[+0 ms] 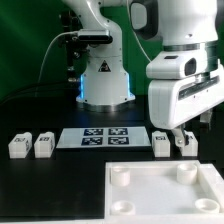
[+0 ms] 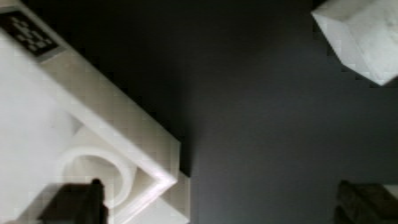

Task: Assemble one leg

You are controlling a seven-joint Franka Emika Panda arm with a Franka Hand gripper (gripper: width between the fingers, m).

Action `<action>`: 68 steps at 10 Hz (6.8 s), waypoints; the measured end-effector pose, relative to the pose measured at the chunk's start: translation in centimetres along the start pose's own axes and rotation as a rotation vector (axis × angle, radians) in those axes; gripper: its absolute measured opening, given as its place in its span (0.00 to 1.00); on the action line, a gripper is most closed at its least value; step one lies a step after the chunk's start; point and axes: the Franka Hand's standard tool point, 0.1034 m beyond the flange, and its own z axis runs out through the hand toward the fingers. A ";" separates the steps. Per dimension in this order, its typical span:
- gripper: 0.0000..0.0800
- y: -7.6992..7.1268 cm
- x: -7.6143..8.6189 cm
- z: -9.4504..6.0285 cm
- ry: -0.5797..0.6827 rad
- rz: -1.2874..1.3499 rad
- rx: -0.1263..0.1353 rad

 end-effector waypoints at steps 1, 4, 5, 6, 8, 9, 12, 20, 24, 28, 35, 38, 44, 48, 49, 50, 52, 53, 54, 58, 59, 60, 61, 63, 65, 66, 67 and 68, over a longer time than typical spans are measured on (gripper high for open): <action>0.81 0.9 -0.4 0.4 0.021 0.074 0.000; 0.81 -0.2 -0.7 0.9 0.010 0.519 0.036; 0.81 -1.1 -0.4 0.7 -0.003 0.649 0.046; 0.81 -1.8 0.2 0.3 0.000 0.742 0.049; 0.81 -2.0 0.1 0.3 -0.033 0.725 0.058; 0.81 -1.9 0.2 0.3 -0.024 0.724 0.056; 0.81 -3.2 -0.5 0.2 -0.262 0.755 0.135; 0.81 -3.7 -1.1 1.1 -0.790 0.749 0.340; 0.81 -6.7 -3.3 3.3 -0.883 0.773 0.332; 0.81 -7.1 -3.9 4.1 -0.894 0.770 0.331; 0.36 -7.1 -3.9 4.1 -0.894 0.769 0.332; 0.36 -7.1 -3.9 4.1 -0.894 0.769 0.332; 0.36 -0.2 0.0 -3.1 -0.610 0.717 0.297; 0.36 0.3 -0.1 -8.6 -0.201 0.740 0.098; 0.36 0.4 -0.2 -8.3 -0.110 0.739 0.061; 0.36 0.6 0.1 -8.4 0.008 0.734 0.017; 0.36 2.4 0.7 -9.0 0.151 0.706 -0.045; 0.36 5.3 2.4 -10.3 0.284 0.694 -0.094; 0.36 7.0 3.6 -10.6 0.395 0.693 -0.133; 0.37 6.7 4.2 -8.9 0.506 0.685 -0.165; 0.37 7.0 4.6 -9.6 0.532 0.681 -0.175; 0.37 6.9 4.4 -9.3 0.526 0.680 -0.173; 0.37 7.0 4.3 -9.0 0.522 0.654 -0.186; 0.37 9.1 4.2 -7.7 0.472 0.571 -0.234; 0.37 12.4 6.5 -7.7 0.500 0.559 -0.263; 0.37 12.6 7.0 -7.3 0.504 0.564 -0.261; 0.37 12.4 7.7 -6.7 0.514 0.570 -0.255; 0.37 12.4 7.6 -6.6 0.511 0.565 -0.257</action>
Offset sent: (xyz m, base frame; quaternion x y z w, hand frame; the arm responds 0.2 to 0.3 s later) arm -0.0296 0.0020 -0.0183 0.0431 -0.0361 0.4466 0.8930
